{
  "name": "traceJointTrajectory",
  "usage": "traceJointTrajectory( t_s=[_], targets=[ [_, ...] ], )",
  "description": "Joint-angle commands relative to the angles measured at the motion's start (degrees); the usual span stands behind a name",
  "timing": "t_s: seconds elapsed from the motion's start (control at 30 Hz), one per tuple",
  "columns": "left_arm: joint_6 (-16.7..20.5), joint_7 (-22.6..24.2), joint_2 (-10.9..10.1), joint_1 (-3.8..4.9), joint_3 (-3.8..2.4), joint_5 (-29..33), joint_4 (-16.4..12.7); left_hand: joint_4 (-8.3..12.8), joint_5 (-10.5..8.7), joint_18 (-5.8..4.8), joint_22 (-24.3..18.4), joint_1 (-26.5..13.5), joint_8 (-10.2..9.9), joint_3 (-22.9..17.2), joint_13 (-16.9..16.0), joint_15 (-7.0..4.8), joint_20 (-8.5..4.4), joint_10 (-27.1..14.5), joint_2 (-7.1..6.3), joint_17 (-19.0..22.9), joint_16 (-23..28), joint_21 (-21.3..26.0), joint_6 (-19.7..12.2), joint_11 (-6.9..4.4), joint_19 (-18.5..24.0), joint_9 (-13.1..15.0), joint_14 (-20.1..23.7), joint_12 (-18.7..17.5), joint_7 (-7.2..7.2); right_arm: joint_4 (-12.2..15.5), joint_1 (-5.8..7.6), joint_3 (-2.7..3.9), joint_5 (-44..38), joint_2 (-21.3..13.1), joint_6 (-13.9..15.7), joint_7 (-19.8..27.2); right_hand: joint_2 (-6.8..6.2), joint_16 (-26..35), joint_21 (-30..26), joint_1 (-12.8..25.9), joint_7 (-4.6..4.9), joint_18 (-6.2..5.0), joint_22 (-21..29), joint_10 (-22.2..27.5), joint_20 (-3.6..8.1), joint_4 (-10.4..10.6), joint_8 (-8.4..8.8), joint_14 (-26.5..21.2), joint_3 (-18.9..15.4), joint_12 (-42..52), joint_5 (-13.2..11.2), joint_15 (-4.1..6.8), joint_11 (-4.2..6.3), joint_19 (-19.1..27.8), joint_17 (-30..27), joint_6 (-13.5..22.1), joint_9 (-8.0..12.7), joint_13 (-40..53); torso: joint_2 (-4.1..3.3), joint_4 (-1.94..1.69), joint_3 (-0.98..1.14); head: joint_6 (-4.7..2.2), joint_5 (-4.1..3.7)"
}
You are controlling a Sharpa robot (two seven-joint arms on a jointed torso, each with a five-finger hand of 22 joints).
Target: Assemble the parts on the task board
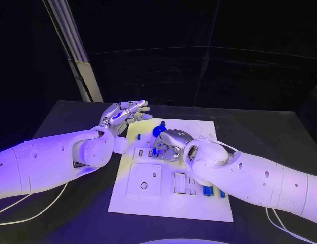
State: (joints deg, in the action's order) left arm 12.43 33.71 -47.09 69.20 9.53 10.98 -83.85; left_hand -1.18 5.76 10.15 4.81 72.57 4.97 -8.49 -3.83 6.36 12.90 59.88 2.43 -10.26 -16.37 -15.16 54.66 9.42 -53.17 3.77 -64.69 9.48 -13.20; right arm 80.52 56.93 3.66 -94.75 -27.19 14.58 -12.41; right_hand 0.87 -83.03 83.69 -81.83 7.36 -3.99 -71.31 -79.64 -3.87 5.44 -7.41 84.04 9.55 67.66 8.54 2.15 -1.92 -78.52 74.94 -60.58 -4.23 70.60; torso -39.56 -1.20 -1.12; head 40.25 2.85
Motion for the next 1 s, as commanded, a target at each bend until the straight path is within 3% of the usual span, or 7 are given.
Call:
traceJointTrajectory(
  t_s=[0.03, 0.6, 0.83, 1.0],
  targets=[
    [-0.27, 0.66, 0.1, 0.12, -0.06, 0.21, -0.04, 0.31, -0.1, 0.32, -0.08, 0.44, 0.07, -0.02, 0.07, 0.06, 0.09, 0.33, 0.08, -0.05, 0.4, 0.36, 0.17, 0.02, 0.22, 0.0, 0.37, -0.37, 0.18, -0.08, 0.06, 0.0, -1.0, 0.11, -0.97, 0.31, -0.08, 0.42, -0.39, 0.52, -1.08, 0.06, 0.03, 0.01, -0.14, -0.16, -0.01, 2.99, 0.35, -0.14, 0.19, 0.35, 0.52, 0.37, 0.23, -2.28, -0.09, 0.07, 0.02, -0.02, 0.03, 0.07, 0.02],
    [-0.38, 0.54, -0.01, 0.12, -0.05, 0.21, -0.08, 0.31, -0.1, 0.32, -0.08, 0.44, 0.07, -0.02, 0.07, 0.06, 0.09, 0.33, 0.08, -0.05, 0.4, 0.36, 0.17, 0.02, 0.22, 0.0, 0.37, -0.37, 0.18, -0.15, 0.06, -0.01, -2.01, -0.13, -4.11, -1.14, -1.8, 0.89, -1.08, 2.57, -0.18, -0.21, 1.48, 1.9, -0.5, 0.14, 1.74, 2.87, 0.34, -3.36, -0.46, -0.17, -0.19, 1.31, -0.38, -0.42, 0.35, -2.43, 0.02, 0.0, 0.02, 0.27, 0.05],
    [-0.47, 0.42, -0.05, 0.12, -0.05, 0.21, -0.07, 0.34, -0.1, 0.33, -0.13, 0.41, 0.07, -0.1, 0.07, 0.08, 0.13, 0.35, 0.08, -0.06, 0.47, 0.43, 0.16, 0.04, 0.29, -0.01, 0.44, -0.41, 0.16, 0.1, 0.06, -0.01, -2.29, -0.29, -3.84, -1.97, -2.61, 1.16, -1.39, 3.6, 0.58, -0.33, 2.09, 2.9, -0.93, 0.52, 3.17, 2.79, 0.26, -5.0, -0.38, -0.68, -0.81, 1.7, -0.74, 1.65, 0.54, -3.75, 0.02, -0.01, 0.05, 0.27, 0.06],
    [-0.5, 0.36, -0.08, 0.12, -0.05, 0.21, -0.06, 0.34, -0.1, 0.33, -0.13, 0.41, 0.07, -0.1, 0.07, 0.08, 0.13, 0.35, 0.08, -0.06, 0.47, 0.43, 0.16, 0.04, 0.29, -0.01, 0.44, -0.41, 0.16, 0.29, 0.06, -0.01, -2.33, -0.33, -2.83, -2.12, -3.96, 1.24, -1.53, 5.39, 0.76, -0.37, 2.28, 2.95, -1.29, 1.38, 3.51, 2.79, -0.96, -5.09, -0.38, -0.98, -1.09, 1.78, -0.78, 2.32, 0.41, -3.93, 0.03, 0.01, 0.03, 0.27, 0.06]
  ],
)
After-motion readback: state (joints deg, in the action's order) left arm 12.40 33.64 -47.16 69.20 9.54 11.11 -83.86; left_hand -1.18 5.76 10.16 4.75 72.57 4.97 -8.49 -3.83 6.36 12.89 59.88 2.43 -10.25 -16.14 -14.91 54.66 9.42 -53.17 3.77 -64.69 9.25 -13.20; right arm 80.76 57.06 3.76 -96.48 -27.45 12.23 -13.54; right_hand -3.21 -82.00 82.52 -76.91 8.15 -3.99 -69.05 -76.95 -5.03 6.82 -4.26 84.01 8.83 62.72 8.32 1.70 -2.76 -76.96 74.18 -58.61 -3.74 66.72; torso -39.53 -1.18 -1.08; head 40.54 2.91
